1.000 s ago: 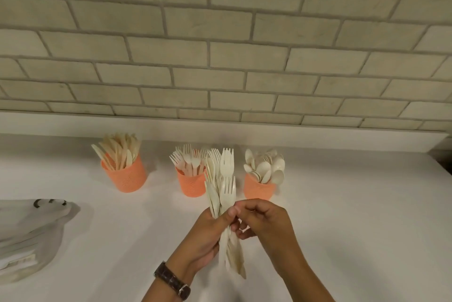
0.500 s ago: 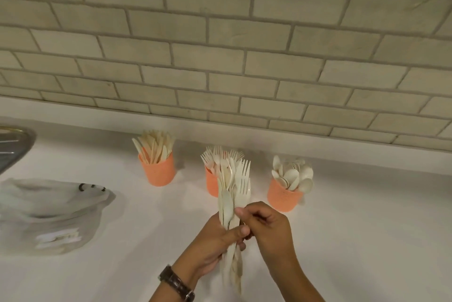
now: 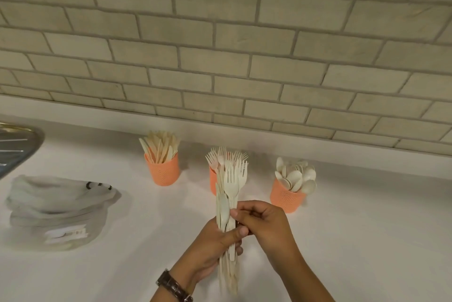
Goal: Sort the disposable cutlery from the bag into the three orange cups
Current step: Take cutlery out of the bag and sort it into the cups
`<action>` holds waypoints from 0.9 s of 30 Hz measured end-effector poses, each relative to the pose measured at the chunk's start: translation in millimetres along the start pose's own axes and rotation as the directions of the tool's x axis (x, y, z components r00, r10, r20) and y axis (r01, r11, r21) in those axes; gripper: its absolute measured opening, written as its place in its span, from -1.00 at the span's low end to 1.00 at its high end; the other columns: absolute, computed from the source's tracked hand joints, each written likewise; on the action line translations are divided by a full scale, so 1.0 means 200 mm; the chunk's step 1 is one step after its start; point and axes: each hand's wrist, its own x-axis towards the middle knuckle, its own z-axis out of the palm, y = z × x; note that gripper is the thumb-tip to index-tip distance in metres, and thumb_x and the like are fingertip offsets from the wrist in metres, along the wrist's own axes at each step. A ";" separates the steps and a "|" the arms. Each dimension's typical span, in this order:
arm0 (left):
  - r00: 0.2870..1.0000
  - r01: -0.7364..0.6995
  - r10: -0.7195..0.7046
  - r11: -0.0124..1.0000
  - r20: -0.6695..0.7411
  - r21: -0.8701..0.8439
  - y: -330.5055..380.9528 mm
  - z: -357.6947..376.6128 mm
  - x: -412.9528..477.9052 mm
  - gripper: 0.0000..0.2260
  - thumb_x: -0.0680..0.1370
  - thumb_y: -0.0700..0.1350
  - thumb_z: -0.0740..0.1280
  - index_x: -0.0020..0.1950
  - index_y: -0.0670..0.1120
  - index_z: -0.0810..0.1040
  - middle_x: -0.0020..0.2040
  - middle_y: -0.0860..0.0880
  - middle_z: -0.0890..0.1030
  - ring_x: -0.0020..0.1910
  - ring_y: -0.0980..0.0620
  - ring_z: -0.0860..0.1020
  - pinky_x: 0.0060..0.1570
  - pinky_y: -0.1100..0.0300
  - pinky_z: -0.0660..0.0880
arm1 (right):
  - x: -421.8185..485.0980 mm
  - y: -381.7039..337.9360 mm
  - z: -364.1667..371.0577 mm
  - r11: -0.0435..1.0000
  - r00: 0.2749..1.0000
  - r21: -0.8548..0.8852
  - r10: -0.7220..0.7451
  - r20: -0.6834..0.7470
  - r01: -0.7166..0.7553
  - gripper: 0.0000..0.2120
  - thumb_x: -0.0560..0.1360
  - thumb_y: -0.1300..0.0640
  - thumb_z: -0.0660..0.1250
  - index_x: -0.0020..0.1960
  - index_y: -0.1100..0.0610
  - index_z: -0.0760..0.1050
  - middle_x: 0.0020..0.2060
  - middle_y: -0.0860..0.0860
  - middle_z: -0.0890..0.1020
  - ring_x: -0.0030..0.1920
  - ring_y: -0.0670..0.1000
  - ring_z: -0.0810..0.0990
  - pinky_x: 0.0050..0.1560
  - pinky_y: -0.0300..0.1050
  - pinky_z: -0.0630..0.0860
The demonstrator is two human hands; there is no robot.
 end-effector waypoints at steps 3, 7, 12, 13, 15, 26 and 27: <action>0.996 -0.003 0.003 1.000 -0.086 0.000 0.00 -0.02 0.00 -0.47 0.20 0.03 0.59 0.06 -0.18 0.57 -0.25 -0.09 0.57 -0.40 0.11 0.48 -0.32 0.21 0.49 | 0.02 -0.01 0.00 1.000 0.999 0.004 0.009 -0.035 -0.009 -0.96 0.41 0.33 0.42 -0.14 0.30 0.63 -0.43 0.06 0.63 -0.46 -0.01 0.55 -0.40 -0.15 0.55; 0.961 -0.030 -0.013 0.988 -0.276 -0.150 0.02 -0.13 0.00 -0.69 0.33 -0.06 0.46 -0.09 -0.19 0.46 -0.43 -0.01 0.43 -0.47 0.10 0.42 -0.36 0.21 0.49 | 0.15 -0.09 -0.04 0.996 0.973 0.021 -0.075 -0.220 0.082 -0.97 0.45 0.35 0.38 -0.15 0.27 0.55 -0.52 0.07 0.53 -0.56 -0.07 0.45 -0.49 -0.27 0.43; 0.948 -0.126 0.008 0.928 -0.319 -0.350 0.08 -0.28 -0.02 -0.64 0.24 -0.19 0.52 -0.09 -0.13 0.43 -0.42 -0.01 0.39 -0.48 0.09 0.41 -0.38 0.20 0.51 | 0.45 -0.07 0.03 0.955 0.904 -0.148 -0.290 -0.315 0.255 -0.88 0.49 0.30 0.35 -0.17 0.12 0.51 -0.48 -0.04 0.62 -0.45 -0.09 0.62 -0.34 -0.20 0.60; 0.948 -0.140 0.019 0.921 -0.317 -0.364 0.09 -0.29 -0.02 -0.61 0.20 -0.20 0.52 -0.08 -0.13 0.43 -0.42 -0.01 0.39 -0.48 0.08 0.41 -0.38 0.19 0.51 | 0.50 -0.03 0.06 0.948 0.894 -0.173 -0.312 -0.321 0.269 -0.84 0.50 0.30 0.34 -0.19 0.07 0.50 -0.44 0.00 0.63 -0.43 -0.10 0.63 -0.30 -0.18 0.61; 0.951 -0.162 0.038 0.908 -0.308 -0.387 0.10 -0.30 -0.03 -0.66 0.24 -0.23 0.49 -0.09 -0.13 0.43 -0.41 -0.02 0.39 -0.49 0.08 0.41 -0.39 0.19 0.51 | 0.59 0.05 0.12 0.927 0.878 -0.254 -0.350 -0.327 0.275 -0.80 0.49 0.26 0.36 -0.23 0.01 0.48 -0.38 0.08 0.64 -0.39 -0.07 0.65 -0.27 -0.11 0.60; 0.959 -0.190 0.105 0.927 -0.263 -0.323 0.17 -0.29 -0.05 -0.72 0.25 -0.23 0.47 -0.13 -0.14 0.45 -0.39 -0.03 0.41 -0.46 0.07 0.42 -0.35 0.17 0.49 | 0.66 0.21 0.11 0.736 0.877 -0.662 -0.403 -0.261 0.142 -0.93 0.37 0.28 0.44 -0.22 0.30 0.60 -0.25 0.16 0.65 -0.24 0.14 0.59 -0.20 -0.11 0.44; 0.959 -0.183 0.106 0.939 -0.263 -0.290 0.17 -0.29 -0.05 -0.73 0.27 -0.24 0.46 -0.13 -0.15 0.44 -0.39 -0.02 0.41 -0.46 0.06 0.42 -0.35 0.17 0.49 | 0.58 0.17 0.12 0.754 0.866 -0.632 -0.427 -0.261 0.181 -0.94 0.38 0.26 0.45 -0.17 0.24 0.62 -0.20 0.10 0.65 -0.22 0.07 0.60 -0.17 -0.13 0.47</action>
